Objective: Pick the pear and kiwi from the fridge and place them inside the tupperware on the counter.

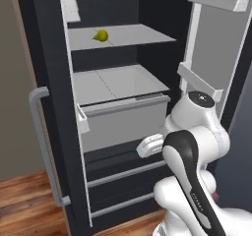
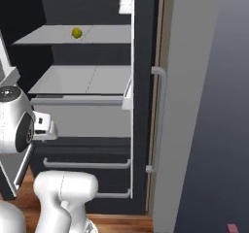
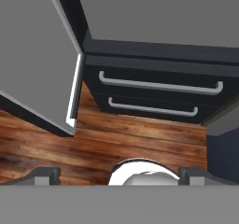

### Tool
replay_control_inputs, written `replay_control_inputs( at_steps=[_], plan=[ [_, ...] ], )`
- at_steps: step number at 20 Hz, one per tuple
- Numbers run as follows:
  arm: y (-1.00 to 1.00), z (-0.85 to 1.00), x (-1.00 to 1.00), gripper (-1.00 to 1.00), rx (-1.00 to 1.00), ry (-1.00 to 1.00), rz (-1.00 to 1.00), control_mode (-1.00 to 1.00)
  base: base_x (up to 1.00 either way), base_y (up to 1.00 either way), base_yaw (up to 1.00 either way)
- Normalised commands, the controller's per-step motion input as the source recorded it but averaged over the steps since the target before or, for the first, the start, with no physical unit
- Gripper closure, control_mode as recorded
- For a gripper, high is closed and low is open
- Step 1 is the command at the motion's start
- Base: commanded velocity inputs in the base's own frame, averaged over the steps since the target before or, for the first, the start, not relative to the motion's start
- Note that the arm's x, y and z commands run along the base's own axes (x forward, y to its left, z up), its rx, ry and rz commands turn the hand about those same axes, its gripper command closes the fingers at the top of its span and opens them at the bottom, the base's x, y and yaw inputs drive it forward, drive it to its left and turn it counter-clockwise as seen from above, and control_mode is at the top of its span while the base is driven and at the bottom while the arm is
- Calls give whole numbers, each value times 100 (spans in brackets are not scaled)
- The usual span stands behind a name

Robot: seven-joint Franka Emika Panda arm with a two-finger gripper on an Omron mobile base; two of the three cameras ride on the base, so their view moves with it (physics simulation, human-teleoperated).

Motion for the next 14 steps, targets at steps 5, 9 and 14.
replay_control_inputs(
  at_steps=[5, 9, 14],
  plan=[
    [0, 0, 0, -100, 0, 0, 0, 100, 60, -4, 0],
    [0, 0, 0, -100, 0, 0, 0, 100, 70, 0, 2],
    [0, 0, 0, -100, 0, 0, 0, 100, 60, -4, 3]
  ],
)
